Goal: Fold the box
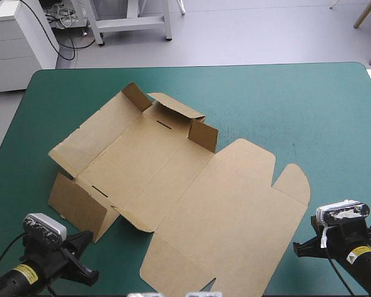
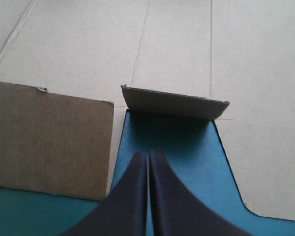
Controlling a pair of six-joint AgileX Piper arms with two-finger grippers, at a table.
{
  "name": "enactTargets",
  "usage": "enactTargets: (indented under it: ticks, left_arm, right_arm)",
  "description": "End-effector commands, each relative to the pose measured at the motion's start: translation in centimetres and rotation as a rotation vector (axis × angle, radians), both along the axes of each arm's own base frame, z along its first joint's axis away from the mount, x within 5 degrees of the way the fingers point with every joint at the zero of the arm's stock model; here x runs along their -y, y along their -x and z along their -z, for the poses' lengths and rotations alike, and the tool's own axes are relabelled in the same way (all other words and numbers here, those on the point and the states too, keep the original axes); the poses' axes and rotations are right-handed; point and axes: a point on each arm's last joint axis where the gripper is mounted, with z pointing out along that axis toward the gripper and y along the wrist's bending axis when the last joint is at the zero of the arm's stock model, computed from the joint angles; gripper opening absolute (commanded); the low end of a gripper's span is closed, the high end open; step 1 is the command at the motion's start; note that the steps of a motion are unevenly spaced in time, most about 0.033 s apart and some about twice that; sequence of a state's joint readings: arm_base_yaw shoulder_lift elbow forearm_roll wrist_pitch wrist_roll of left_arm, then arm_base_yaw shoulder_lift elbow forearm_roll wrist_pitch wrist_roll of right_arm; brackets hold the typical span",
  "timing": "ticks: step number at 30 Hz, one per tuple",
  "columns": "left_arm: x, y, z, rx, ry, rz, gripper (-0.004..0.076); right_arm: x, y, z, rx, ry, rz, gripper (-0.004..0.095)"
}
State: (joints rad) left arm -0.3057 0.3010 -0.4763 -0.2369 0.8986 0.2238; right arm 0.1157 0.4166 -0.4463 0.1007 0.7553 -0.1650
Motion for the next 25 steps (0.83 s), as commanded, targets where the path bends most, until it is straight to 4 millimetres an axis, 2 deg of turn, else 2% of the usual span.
enactTargets:
  ticks: [1, 18, 21, 25]
  left_arm:
    - [0.15, -0.25, -1.42, 0.066, 0.044, -0.004, -0.0008]
    - [0.3, -0.22, -1.51, 0.064, 0.069, 0.0, -0.0008]
    - [0.3, -0.22, -1.51, 0.064, 0.069, 0.0, -0.0008]
    - [0.3, -0.22, -1.51, 0.064, 0.069, 0.0, -0.0008]
  right_arm:
    - [-0.03, -0.41, -1.21, 0.079, -0.006, 0.001, -0.0021]
    - [-0.02, -0.41, -1.2, 0.078, -0.004, 0.001, 0.0002]
    - [-0.02, -0.41, -1.2, 0.078, -0.004, 0.001, 0.0116]
    - [-0.02, -0.41, -1.2, 0.078, -0.004, 0.001, 0.0419]
